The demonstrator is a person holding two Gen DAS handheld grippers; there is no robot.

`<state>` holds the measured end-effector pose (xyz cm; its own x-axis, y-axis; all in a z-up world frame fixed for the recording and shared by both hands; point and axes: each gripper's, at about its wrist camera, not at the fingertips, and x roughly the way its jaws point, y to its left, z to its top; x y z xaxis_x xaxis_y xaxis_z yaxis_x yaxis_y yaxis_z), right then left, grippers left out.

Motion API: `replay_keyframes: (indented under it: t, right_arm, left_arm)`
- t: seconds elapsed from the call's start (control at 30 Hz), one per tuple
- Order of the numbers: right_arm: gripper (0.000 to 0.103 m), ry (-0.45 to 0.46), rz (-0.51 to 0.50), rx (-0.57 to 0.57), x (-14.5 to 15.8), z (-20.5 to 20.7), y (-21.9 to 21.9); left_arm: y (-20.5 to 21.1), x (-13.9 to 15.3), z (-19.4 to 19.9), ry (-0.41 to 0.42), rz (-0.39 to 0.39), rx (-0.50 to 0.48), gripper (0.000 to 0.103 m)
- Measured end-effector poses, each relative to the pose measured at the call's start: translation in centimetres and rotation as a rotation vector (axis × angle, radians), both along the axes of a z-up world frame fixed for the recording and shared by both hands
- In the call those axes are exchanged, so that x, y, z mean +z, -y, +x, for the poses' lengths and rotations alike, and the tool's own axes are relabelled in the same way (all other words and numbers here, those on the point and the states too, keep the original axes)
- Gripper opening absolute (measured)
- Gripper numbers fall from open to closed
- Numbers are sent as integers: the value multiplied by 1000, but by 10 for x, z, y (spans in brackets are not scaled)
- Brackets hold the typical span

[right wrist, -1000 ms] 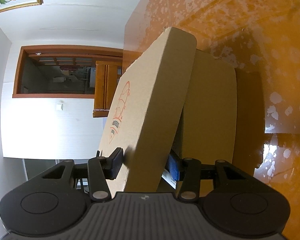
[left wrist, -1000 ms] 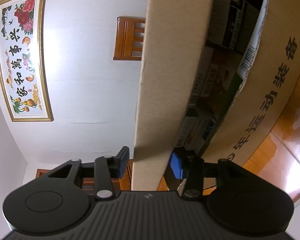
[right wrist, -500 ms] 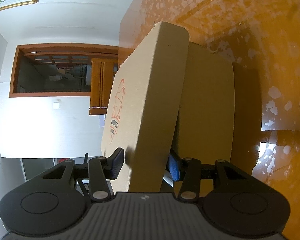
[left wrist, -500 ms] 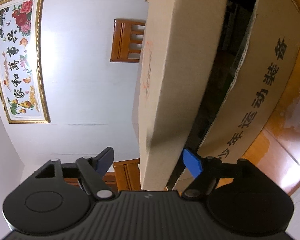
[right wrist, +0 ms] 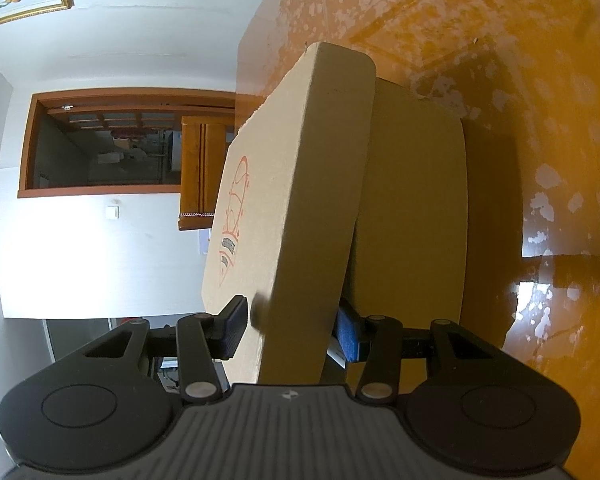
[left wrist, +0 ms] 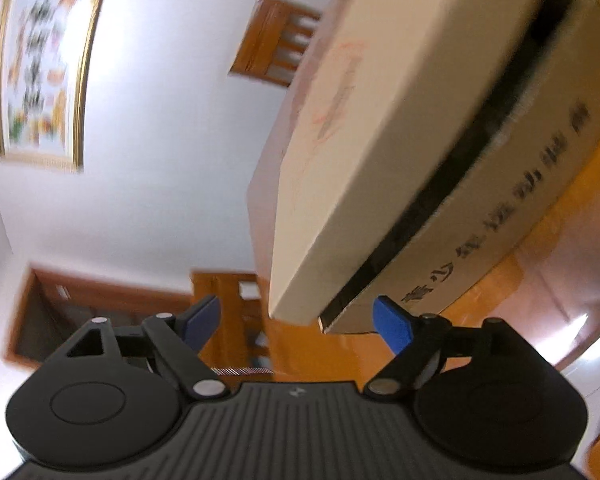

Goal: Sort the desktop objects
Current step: 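Open both grippers to let the flat box tip down onto the cardboard box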

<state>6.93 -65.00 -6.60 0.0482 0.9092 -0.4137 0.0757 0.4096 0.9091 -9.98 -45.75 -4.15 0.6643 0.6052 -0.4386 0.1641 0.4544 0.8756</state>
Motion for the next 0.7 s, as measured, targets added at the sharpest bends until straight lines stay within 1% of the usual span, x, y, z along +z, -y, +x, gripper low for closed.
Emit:
replay_keyframes:
  t: [0.1, 0.13, 0.17, 0.23, 0.33, 0.43, 0.47, 0.53, 0.6, 0.7]
  right_arm:
    - [54, 1, -2, -2, 1, -1, 0]
    - [56, 2, -2, -2, 1, -2, 0]
    - [58, 4, -2, -3, 2, -2, 0]
    - [60, 12, -6, -3, 5, -3, 1]
    - [61, 36, -31, 4, 12, -5, 2]
    - [66, 76, -72, 13, 23, -8, 2]
    - [71, 91, -88, 17, 28, -10, 2]
    - [74, 124, -122, 25, 36, -13, 3]
    - [74, 161, -162, 32, 45, -16, 5]
    - [74, 218, -253, 44, 56, -22, 7]
  left_arm:
    - [-10, 18, 5, 46, -122, 83, 85]
    - [-12, 21, 1, 66, -158, 106, 87]
    - [-16, 27, 2, 84, -191, 124, 91]
    - [-21, 37, 2, 119, -245, 148, 93]
    - [-26, 48, 6, 158, -271, 154, 94]
    - [-26, 51, 9, 169, -278, 155, 94]
    - [-26, 52, 10, 171, -286, 156, 94]
    - [-27, 54, 11, 172, -309, 163, 94]
    - [-28, 57, 12, 179, -345, 174, 95]
    - [-33, 70, 21, 193, -436, 206, 95]
